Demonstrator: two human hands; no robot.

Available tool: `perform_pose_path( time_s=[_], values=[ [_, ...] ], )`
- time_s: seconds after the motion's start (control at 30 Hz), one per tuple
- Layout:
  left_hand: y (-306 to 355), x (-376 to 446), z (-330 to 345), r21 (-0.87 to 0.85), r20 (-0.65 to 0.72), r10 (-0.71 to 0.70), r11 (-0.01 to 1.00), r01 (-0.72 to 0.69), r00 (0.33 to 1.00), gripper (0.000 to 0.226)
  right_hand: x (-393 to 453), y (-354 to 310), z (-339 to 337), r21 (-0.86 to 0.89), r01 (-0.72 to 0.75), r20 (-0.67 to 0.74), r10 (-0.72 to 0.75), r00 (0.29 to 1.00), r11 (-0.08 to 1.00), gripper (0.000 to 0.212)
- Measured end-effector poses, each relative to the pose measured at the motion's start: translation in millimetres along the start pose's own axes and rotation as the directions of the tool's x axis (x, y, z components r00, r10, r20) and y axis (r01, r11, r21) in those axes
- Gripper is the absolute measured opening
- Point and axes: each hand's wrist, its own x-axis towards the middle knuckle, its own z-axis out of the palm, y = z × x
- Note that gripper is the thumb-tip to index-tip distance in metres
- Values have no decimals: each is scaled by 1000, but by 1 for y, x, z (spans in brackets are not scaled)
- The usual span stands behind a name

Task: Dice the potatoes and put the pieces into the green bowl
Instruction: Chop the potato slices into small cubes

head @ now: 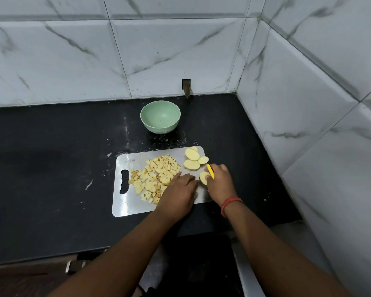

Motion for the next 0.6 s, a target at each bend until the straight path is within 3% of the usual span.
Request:
perform_pose_path(
  time_s=[0.13,0.33,0.6],
  values=[
    [3,-3,2,9,-2,5,1000,-5,1000,36,-2,0,0,-49,27,68,-23,997,998,32],
    [19,2,-14,-155,-70,-72,986,60,995,43,1,-3,-5,180,21,35,-28,999,983,25],
    [7,-8,-5,82,41,35,996,-38,999,47,-9,0,-4,198,-48,109,27,994,979,39]
  ],
)
